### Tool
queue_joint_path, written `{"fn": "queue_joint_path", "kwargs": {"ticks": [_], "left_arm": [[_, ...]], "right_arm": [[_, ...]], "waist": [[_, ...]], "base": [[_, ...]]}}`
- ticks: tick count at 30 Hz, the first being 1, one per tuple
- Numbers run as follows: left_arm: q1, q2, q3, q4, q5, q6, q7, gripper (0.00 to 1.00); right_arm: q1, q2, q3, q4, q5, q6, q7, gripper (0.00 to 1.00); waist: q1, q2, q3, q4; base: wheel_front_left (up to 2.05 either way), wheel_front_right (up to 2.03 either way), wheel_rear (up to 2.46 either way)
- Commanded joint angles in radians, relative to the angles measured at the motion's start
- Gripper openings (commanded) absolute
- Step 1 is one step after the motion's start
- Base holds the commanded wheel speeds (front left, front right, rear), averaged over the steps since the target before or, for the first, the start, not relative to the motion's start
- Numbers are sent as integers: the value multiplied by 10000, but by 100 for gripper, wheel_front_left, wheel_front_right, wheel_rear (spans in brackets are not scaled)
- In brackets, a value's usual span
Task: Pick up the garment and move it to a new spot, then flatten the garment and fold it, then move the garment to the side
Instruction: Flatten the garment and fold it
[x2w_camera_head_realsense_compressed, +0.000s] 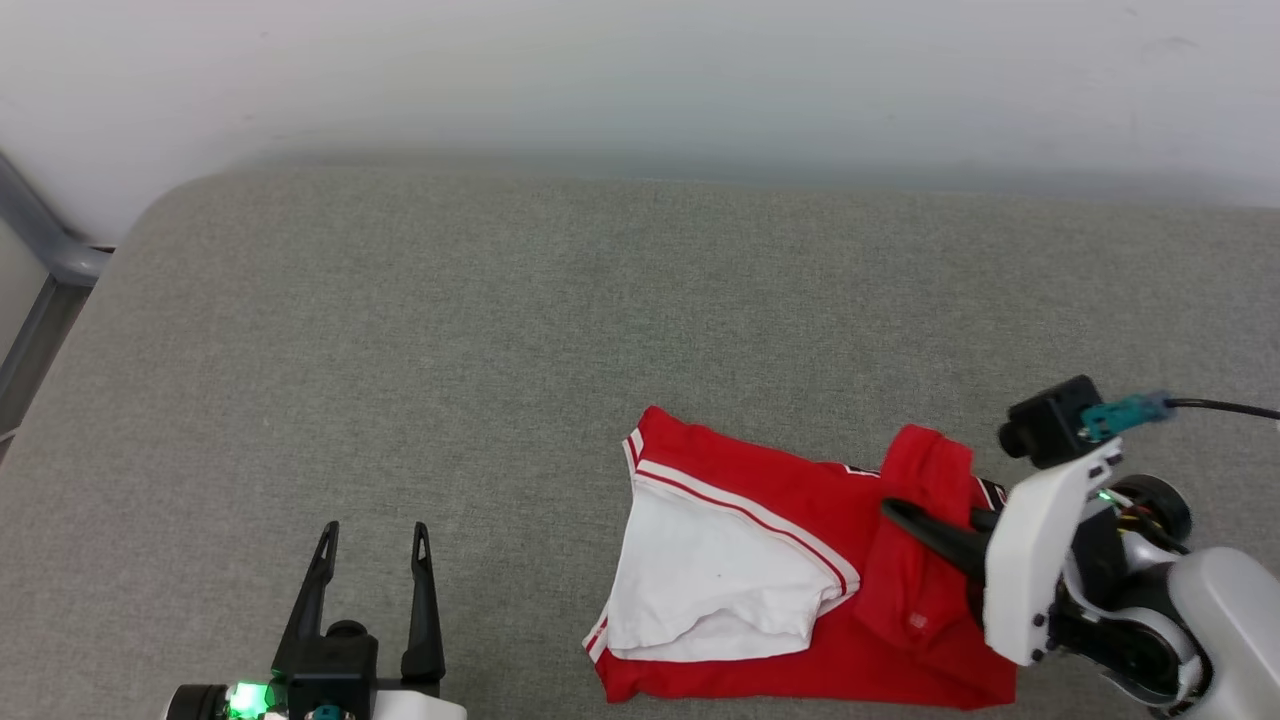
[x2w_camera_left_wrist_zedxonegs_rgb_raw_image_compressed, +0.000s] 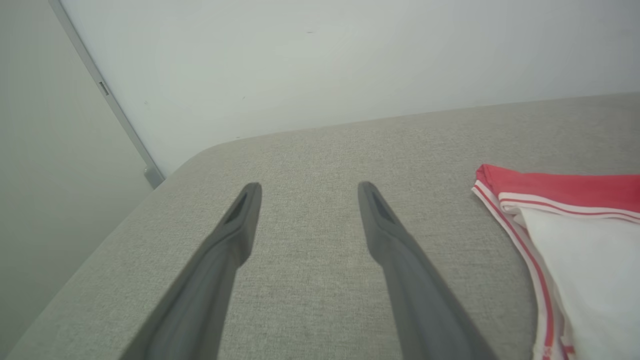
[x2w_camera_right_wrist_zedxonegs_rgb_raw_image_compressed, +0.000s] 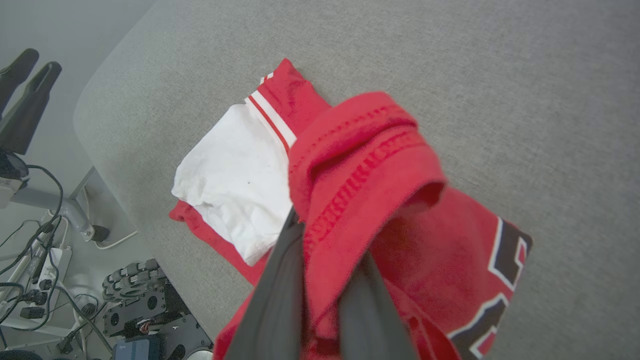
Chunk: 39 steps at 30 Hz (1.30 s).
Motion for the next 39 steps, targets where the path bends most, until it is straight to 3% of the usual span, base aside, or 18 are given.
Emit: {"fn": "queue_joint_path", "kwargs": {"ticks": [1, 8, 17, 26, 27, 28, 29, 34, 39], "left_arm": [[-137, -33, 12, 3, 26, -26, -22, 100], [-420, -89, -3, -17, 67, -98, -23, 100], [-814, -245, -83, 93, 119, -172, -23, 100], [-873, -332, -79, 224, 93, -212, -23, 100], [-830, -329, -75, 241, 90, -224, -23, 100], [-784, -314, -66, 261, 93, -230, -23, 100], [-739, -300, -51, 272, 89, -237, -22, 100], [-564, -236, 83, 213, 13, -244, -22, 100], [-375, -173, 147, 132, -4, -322, -23, 100]], "right_arm": [[-335, 269, 252, 68, -284, -7, 57, 0], [-1665, 1379, 1420, 1079, -1255, -7, -167, 0], [-2928, 2486, 2781, 3502, -1642, -7, -476, 0], [-3180, 2799, 3758, 5334, -1593, -8, -1391, 1], [-3245, 2735, 3826, 5321, -1654, -8, -1620, 43], [-3292, 2651, 3932, 5237, -1711, -8, -1840, 93], [-3349, 2540, 4029, 5080, -1792, -8, -2108, 100], [-3077, 1969, 4068, 4078, -1950, -8, -3325, 100], [-2533, 1277, 3343, 2975, -2350, -8, -4289, 100]], "waist": [[0, 0, 98, 77], [0, 0, 514, 278], [0, 0, 977, 526], [0, 0, 944, 578], [0, 0, 890, 566], [0, 0, 819, 543], [0, 0, 743, 509], [0, 0, 322, 238], [0, 0, -35, -132]], "base": [[0, 0, 0], [0, 0, 0], [0, 0, 0], [0, 0, 0], [0, 0, 0], [0, 0, 0], [0, 0, 0], [0, 0, 0], [0, 0, 0]]}}
